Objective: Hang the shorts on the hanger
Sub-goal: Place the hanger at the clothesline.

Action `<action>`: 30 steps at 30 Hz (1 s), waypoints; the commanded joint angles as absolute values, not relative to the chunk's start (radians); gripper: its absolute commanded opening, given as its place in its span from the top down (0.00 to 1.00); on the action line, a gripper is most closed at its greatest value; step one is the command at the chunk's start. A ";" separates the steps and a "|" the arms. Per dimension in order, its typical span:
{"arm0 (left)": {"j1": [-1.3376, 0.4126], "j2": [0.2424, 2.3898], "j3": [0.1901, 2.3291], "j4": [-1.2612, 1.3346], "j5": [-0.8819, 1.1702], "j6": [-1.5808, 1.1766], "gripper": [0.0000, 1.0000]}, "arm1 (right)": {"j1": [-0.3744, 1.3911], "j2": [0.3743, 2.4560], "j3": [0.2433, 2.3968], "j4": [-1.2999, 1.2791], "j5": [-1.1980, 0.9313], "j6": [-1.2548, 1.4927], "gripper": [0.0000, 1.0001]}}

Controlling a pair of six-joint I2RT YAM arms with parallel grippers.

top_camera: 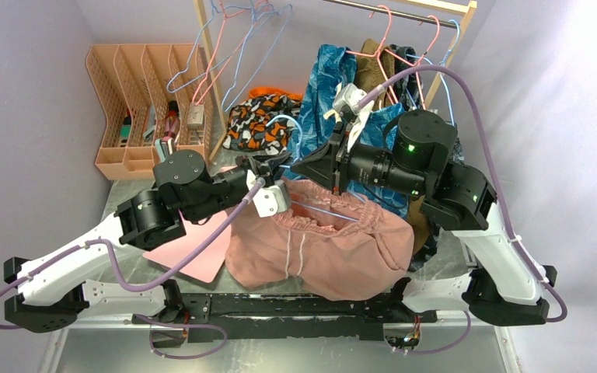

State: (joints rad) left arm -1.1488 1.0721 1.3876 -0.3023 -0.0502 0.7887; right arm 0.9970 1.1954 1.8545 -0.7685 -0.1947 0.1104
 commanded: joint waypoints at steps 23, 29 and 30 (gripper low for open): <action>-1.154 1.029 1.295 -0.131 -0.058 0.879 0.93 | 0.998 1.272 1.992 -0.943 -0.097 0.202 0.65; -1.154 1.029 1.295 -0.129 -0.059 0.881 0.93 | 0.998 1.272 1.974 -0.943 -0.093 0.192 0.65; -1.155 1.028 1.295 -0.128 -0.060 0.880 0.93 | 0.998 1.270 1.970 -0.938 -0.092 0.190 0.66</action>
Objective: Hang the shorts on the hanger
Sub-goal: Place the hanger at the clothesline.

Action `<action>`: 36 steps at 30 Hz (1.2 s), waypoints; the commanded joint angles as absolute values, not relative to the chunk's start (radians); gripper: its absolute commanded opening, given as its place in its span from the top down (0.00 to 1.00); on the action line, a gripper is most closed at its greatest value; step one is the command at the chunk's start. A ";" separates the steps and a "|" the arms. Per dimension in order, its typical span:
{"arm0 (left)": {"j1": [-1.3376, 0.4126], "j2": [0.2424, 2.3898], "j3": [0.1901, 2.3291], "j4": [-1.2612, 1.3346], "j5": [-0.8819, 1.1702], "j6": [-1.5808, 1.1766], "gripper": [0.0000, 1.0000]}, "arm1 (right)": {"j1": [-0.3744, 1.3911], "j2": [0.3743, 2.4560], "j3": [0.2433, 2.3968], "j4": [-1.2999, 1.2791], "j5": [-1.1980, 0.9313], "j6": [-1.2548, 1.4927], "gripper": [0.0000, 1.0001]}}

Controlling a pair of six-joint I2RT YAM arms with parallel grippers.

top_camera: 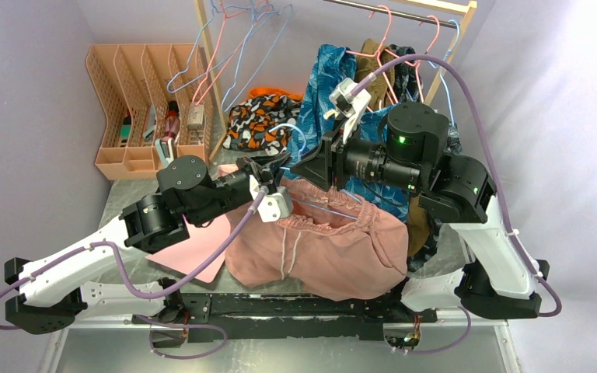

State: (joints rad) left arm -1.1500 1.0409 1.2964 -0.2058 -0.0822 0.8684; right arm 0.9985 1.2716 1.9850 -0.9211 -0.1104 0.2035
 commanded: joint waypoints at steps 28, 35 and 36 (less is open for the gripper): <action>-1.155 0.557 0.926 -0.011 -0.401 0.490 0.01 | 0.997 1.142 1.976 -1.089 0.113 0.186 1.00; -1.155 0.439 0.714 -0.072 -0.536 0.253 0.01 | 0.999 1.130 1.962 -1.132 0.204 0.217 1.00; -1.154 0.436 0.694 -0.082 -0.561 0.215 0.01 | 0.998 1.127 1.949 -1.132 0.219 0.222 1.00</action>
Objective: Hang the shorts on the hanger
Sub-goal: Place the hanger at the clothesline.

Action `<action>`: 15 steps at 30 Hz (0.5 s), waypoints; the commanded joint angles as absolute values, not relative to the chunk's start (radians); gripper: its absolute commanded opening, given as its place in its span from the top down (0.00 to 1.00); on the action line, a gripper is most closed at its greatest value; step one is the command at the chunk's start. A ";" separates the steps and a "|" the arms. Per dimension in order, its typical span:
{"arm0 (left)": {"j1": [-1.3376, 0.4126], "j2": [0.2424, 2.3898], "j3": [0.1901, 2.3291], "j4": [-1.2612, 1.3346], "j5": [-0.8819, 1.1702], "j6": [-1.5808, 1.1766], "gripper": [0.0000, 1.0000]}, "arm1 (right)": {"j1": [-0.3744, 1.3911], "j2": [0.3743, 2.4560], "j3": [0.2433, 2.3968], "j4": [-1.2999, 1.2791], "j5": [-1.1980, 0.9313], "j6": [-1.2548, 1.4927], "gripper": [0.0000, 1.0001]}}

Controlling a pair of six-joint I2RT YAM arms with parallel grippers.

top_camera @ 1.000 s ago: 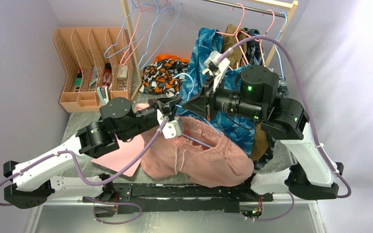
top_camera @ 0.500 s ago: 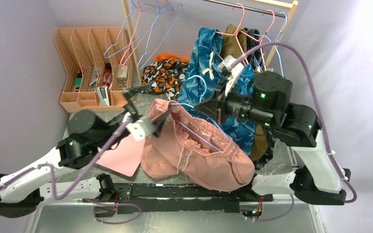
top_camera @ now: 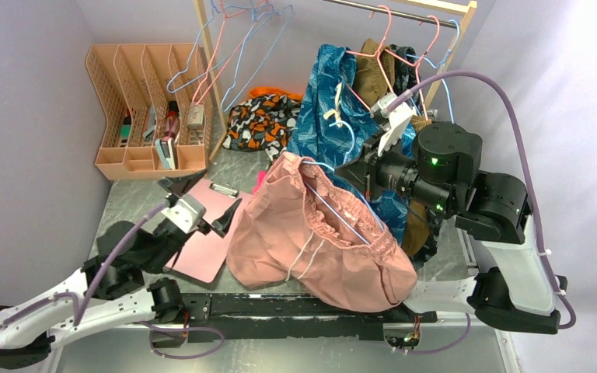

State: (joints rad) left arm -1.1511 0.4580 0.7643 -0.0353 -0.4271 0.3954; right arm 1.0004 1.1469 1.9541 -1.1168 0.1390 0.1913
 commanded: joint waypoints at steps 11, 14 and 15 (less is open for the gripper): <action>-1.151 0.525 0.610 -0.107 -0.704 -0.026 0.01 | 0.998 1.165 1.892 -1.059 0.305 0.265 1.00; -1.099 0.593 0.639 -0.120 -0.674 -0.108 0.01 | 0.997 1.191 1.896 -1.026 0.316 0.261 1.00; -1.057 0.629 0.666 -0.143 -0.634 -0.145 0.01 | 0.998 1.198 1.893 -1.017 0.317 0.258 1.00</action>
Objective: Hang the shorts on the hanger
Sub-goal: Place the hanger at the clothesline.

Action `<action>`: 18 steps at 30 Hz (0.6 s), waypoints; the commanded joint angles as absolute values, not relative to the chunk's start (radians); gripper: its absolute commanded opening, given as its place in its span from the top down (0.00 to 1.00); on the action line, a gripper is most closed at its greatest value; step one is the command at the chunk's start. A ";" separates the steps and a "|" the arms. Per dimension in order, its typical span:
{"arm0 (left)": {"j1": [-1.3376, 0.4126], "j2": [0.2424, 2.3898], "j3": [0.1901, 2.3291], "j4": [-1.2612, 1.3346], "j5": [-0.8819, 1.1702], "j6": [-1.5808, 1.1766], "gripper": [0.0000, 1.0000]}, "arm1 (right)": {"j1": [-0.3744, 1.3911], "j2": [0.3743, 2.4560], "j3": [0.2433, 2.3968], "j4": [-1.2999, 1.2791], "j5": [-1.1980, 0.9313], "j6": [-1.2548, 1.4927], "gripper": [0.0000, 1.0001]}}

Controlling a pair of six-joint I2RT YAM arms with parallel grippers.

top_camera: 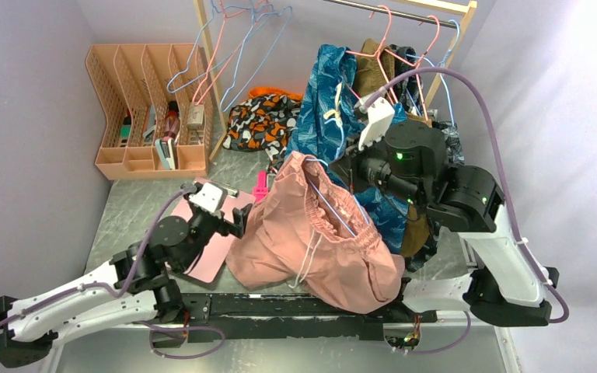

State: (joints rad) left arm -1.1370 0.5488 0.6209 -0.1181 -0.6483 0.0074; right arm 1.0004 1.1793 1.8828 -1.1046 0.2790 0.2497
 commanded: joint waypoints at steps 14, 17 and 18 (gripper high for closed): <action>-0.453 0.935 0.866 -0.281 -0.090 -0.401 0.04 | 0.996 1.284 1.807 -0.782 0.512 0.210 1.00; -0.451 0.877 0.866 -0.318 -0.178 -0.378 0.04 | 0.996 1.346 2.039 -0.813 0.461 0.178 1.00; -0.451 0.852 0.865 -0.328 -0.202 -0.340 0.04 | 0.997 1.378 2.135 -0.858 0.441 0.171 1.00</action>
State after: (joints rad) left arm -0.4591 0.9363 0.8223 -0.2905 -0.1337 -0.3748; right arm 0.9985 1.3334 1.8431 -0.9169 0.4316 0.2123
